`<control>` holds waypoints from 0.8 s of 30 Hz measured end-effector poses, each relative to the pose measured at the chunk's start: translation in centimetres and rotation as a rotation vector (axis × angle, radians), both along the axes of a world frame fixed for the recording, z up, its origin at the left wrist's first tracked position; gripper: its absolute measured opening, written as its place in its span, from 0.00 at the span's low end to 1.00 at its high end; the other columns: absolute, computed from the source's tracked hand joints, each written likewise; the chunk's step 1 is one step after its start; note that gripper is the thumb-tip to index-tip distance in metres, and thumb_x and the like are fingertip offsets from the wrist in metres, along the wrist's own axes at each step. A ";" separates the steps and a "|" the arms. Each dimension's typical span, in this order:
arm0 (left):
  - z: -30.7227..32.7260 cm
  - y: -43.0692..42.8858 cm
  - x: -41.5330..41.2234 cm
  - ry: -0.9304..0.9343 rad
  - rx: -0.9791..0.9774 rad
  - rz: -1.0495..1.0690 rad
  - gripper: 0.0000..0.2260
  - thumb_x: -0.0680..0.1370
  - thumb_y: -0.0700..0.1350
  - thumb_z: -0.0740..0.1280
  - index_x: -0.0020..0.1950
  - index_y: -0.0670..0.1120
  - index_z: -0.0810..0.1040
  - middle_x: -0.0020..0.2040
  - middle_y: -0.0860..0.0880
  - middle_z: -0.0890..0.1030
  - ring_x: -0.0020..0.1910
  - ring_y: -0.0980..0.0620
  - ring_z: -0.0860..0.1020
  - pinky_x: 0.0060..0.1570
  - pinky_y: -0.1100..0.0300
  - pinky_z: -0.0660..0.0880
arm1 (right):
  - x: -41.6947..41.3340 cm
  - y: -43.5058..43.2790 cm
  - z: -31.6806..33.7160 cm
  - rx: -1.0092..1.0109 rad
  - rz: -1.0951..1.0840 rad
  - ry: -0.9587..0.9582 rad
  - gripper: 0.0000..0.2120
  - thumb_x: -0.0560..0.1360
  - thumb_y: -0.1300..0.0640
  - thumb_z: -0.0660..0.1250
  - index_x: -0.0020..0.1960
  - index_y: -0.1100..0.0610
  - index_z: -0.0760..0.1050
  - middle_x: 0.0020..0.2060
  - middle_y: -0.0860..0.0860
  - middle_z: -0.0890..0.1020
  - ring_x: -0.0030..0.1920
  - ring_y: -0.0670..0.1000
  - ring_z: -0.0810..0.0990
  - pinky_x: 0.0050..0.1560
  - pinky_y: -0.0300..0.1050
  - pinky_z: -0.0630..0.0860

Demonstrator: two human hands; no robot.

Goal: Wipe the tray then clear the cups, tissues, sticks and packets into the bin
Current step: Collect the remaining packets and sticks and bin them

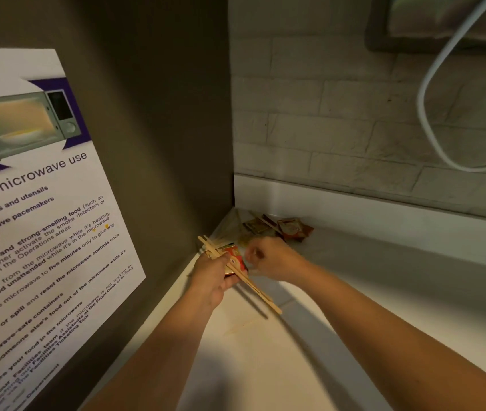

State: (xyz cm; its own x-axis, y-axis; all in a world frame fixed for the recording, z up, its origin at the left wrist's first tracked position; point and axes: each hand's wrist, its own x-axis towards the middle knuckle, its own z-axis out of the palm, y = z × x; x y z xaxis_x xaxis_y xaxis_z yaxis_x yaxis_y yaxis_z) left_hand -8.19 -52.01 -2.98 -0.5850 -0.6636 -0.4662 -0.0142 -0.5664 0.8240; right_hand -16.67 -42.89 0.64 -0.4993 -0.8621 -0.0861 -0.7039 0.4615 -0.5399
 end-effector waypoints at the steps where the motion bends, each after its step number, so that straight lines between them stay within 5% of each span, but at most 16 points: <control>1: 0.1 -0.2 0.2 -0.006 -0.004 0.000 0.16 0.80 0.35 0.60 0.68 0.38 0.67 0.56 0.38 0.76 0.43 0.44 0.78 0.40 0.51 0.77 | -0.6 0.5 0.0 0.061 -0.002 0.012 0.06 0.77 0.59 0.62 0.45 0.58 0.77 0.42 0.55 0.80 0.40 0.51 0.77 0.41 0.42 0.72; 5: 0.3 -1.0 0.6 -0.011 0.014 0.013 0.18 0.79 0.35 0.62 0.69 0.39 0.65 0.60 0.37 0.75 0.52 0.41 0.78 0.47 0.48 0.76 | -1.1 2.5 -0.6 0.379 0.116 0.031 0.11 0.71 0.54 0.71 0.34 0.54 0.73 0.32 0.49 0.75 0.33 0.48 0.74 0.32 0.38 0.71; 9: 0.6 -1.2 0.9 -0.004 0.010 -0.006 0.18 0.79 0.35 0.61 0.68 0.40 0.66 0.58 0.38 0.75 0.53 0.42 0.77 0.50 0.47 0.75 | -0.8 3.4 -1.8 0.442 0.164 0.050 0.13 0.66 0.46 0.75 0.43 0.54 0.78 0.46 0.51 0.82 0.47 0.50 0.79 0.45 0.42 0.75; 11: 0.8 -1.2 1.1 -0.004 0.005 -0.014 0.17 0.79 0.35 0.61 0.68 0.40 0.66 0.58 0.38 0.75 0.49 0.43 0.77 0.50 0.47 0.75 | -0.8 3.5 -2.1 0.449 0.191 0.075 0.14 0.66 0.47 0.75 0.44 0.55 0.78 0.46 0.51 0.81 0.46 0.50 0.77 0.44 0.42 0.73; 15: 1.0 -1.5 1.2 -0.007 -0.007 -0.016 0.16 0.79 0.35 0.61 0.67 0.39 0.66 0.58 0.37 0.74 0.51 0.43 0.76 0.47 0.48 0.75 | -0.8 3.4 -2.9 0.408 0.212 0.142 0.11 0.70 0.54 0.72 0.47 0.60 0.79 0.48 0.56 0.82 0.46 0.52 0.76 0.44 0.45 0.72; 18: 0.9 -1.6 1.5 -0.017 -0.020 -0.023 0.16 0.79 0.35 0.61 0.67 0.39 0.66 0.58 0.37 0.74 0.51 0.43 0.76 0.46 0.50 0.75 | -1.2 3.5 -3.5 0.399 0.279 0.172 0.01 0.70 0.61 0.66 0.40 0.57 0.75 0.43 0.57 0.81 0.43 0.54 0.76 0.41 0.47 0.72; 21: 0.8 -1.7 1.5 -0.022 -0.020 -0.028 0.18 0.79 0.36 0.61 0.69 0.40 0.65 0.58 0.37 0.75 0.50 0.43 0.77 0.47 0.49 0.75 | -1.4 3.5 -3.8 0.422 0.356 0.247 0.08 0.72 0.63 0.60 0.36 0.53 0.68 0.36 0.51 0.74 0.41 0.54 0.72 0.41 0.48 0.69; 24: 0.9 -1.5 1.5 -0.024 -0.018 -0.030 0.18 0.79 0.35 0.61 0.68 0.40 0.66 0.53 0.39 0.76 0.47 0.44 0.77 0.46 0.49 0.75 | -1.9 3.7 -4.2 0.359 0.381 0.473 0.06 0.76 0.59 0.58 0.41 0.53 0.69 0.41 0.51 0.75 0.47 0.54 0.70 0.52 0.48 0.67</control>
State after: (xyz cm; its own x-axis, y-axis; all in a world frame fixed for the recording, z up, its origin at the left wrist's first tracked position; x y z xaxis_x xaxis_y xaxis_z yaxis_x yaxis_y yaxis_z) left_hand -6.70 -53.56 -2.12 -0.5935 -0.6544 -0.4686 -0.0507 -0.5506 0.8332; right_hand -18.53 -39.22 -3.61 -0.2225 -0.9434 -0.2460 -0.9735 0.2287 0.0037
